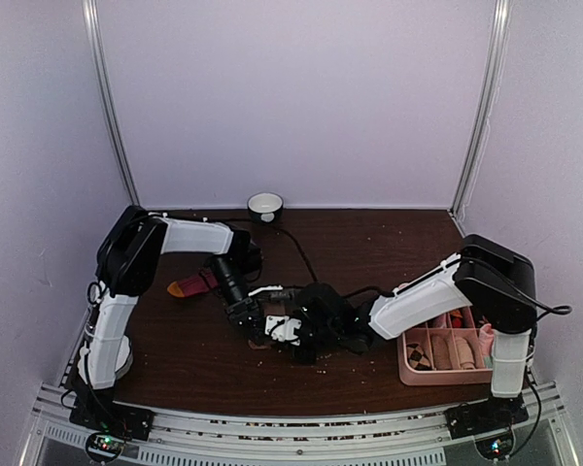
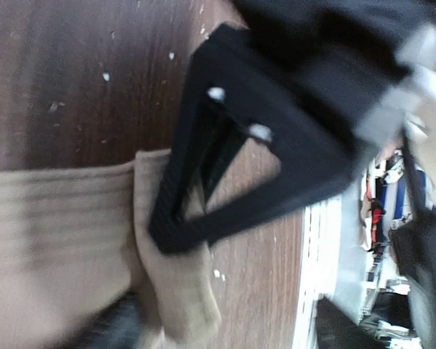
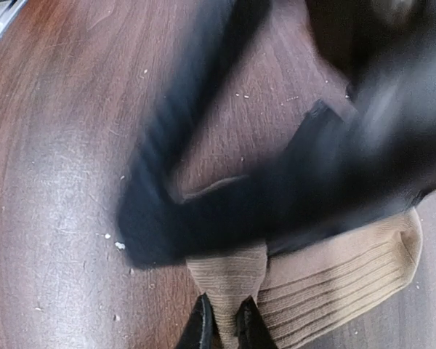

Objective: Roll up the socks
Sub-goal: Roll the sock at the center of the board.

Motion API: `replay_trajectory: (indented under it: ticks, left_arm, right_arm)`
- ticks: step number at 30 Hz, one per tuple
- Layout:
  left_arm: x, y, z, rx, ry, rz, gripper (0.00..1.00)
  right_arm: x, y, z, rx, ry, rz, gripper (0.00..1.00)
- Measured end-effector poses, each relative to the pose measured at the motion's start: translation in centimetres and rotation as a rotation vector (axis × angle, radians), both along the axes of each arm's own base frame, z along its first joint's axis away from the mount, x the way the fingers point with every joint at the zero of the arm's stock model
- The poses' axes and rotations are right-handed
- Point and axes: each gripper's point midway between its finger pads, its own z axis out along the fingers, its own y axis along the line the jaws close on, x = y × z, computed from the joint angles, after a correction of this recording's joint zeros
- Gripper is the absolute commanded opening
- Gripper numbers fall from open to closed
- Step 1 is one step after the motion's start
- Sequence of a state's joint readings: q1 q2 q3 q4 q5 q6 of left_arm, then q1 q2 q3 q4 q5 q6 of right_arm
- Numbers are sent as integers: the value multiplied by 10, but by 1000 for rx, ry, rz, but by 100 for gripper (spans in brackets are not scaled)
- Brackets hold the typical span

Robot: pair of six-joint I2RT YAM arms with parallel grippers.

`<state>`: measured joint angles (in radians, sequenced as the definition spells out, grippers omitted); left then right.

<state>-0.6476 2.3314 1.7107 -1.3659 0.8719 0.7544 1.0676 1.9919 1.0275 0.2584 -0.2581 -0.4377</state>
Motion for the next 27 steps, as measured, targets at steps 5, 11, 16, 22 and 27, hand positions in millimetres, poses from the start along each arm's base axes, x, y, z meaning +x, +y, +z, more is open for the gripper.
replay_trajectory:
  ticks: [5,11,16,22,27]
  left_arm:
    - [11,23,28,-52,-178,25,98]
    - [42,56,91,-45,-722,147,98]
    - [103,80,131,75,-978,407,98]
    - [95,104,82,123,-996,426,98]
    - [52,96,77,-10,-955,310,96]
  right_arm:
    - [-8,3,1,-9,87,21,0]
    - [-18,2,1,-13,227,3,0]
    - [-26,2,2,-36,330,-7,0]
    - [-28,12,2,-46,498,-28,0]
    - [-21,19,0,2,744,-91,0]
